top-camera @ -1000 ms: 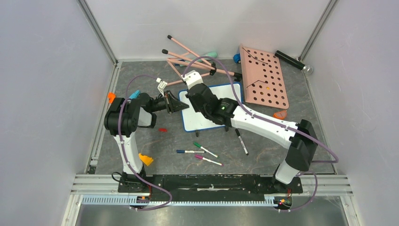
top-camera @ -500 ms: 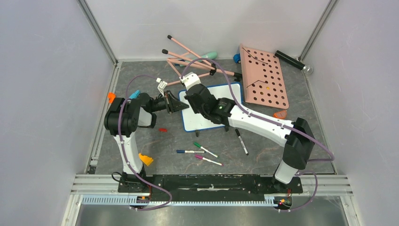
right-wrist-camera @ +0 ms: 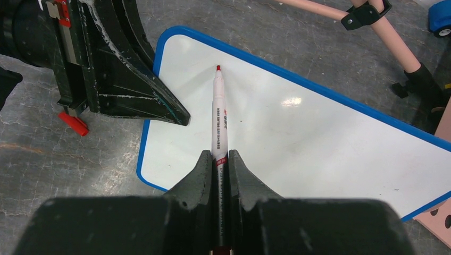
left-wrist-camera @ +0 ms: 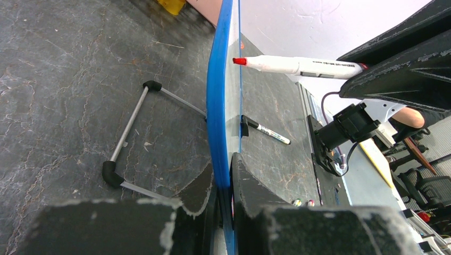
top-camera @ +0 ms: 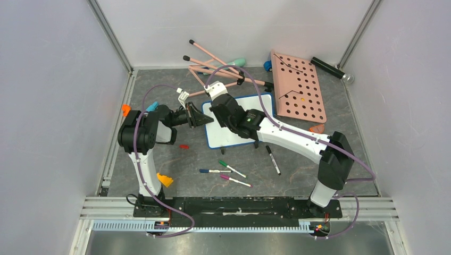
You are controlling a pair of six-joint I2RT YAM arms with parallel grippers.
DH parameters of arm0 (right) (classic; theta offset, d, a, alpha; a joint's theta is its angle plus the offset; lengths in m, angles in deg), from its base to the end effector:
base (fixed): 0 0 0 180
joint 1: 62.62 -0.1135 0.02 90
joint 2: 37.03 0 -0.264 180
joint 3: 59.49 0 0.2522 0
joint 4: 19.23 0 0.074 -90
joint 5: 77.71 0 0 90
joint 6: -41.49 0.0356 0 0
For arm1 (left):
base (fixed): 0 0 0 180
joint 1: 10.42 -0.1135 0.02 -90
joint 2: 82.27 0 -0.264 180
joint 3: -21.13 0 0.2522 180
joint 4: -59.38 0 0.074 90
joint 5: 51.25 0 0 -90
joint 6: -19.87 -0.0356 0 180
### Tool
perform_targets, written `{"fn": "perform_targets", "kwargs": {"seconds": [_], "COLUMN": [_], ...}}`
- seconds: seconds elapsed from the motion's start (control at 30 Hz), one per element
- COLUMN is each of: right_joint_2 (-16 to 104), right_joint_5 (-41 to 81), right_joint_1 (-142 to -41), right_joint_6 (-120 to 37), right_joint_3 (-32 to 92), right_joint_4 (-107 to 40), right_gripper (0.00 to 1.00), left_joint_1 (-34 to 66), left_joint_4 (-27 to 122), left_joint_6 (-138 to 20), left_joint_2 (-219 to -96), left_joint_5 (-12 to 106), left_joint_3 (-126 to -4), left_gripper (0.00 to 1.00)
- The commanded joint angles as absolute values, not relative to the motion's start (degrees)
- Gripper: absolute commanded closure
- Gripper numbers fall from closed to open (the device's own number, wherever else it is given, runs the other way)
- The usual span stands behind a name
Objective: Write a sentence on the whiteboard
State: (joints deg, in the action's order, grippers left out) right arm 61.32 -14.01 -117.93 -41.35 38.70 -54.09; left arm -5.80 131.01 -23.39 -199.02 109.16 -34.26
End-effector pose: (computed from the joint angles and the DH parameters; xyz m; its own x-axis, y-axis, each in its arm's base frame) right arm 0.2391 0.3177 0.3132 -0.3902 -0.3674 -0.8443 -0.4858 0.8611 -0.1502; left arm 0.3404 -0.0612 0.1432 -0.5708 -0.1988 -0.7967 0.7812 0.1674 -0.6015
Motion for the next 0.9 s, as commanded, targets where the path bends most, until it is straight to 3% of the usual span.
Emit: {"fn": "perform_targets", "kwargs": {"seconds": [0.0,0.87], "right_joint_2": [62.00,62.18], "right_joint_5": [-13.72,-10.13], "right_joint_1": [-117.58,-117.05], "right_joint_6": [-41.89,-42.54], "right_joint_3": [40.93,38.75], "right_joint_4": [-53.09,-53.05], "right_gripper": [1.00,1.00], "left_joint_1": [-6.91,-6.90], "left_joint_4": [134.83,134.83], "left_joint_6": [-28.11,-28.21], "left_joint_2": [-200.32,-200.31], "left_joint_5": [105.74,105.91], "left_joint_3": [-35.13,-35.08], "left_gripper": [0.98,0.98]}}
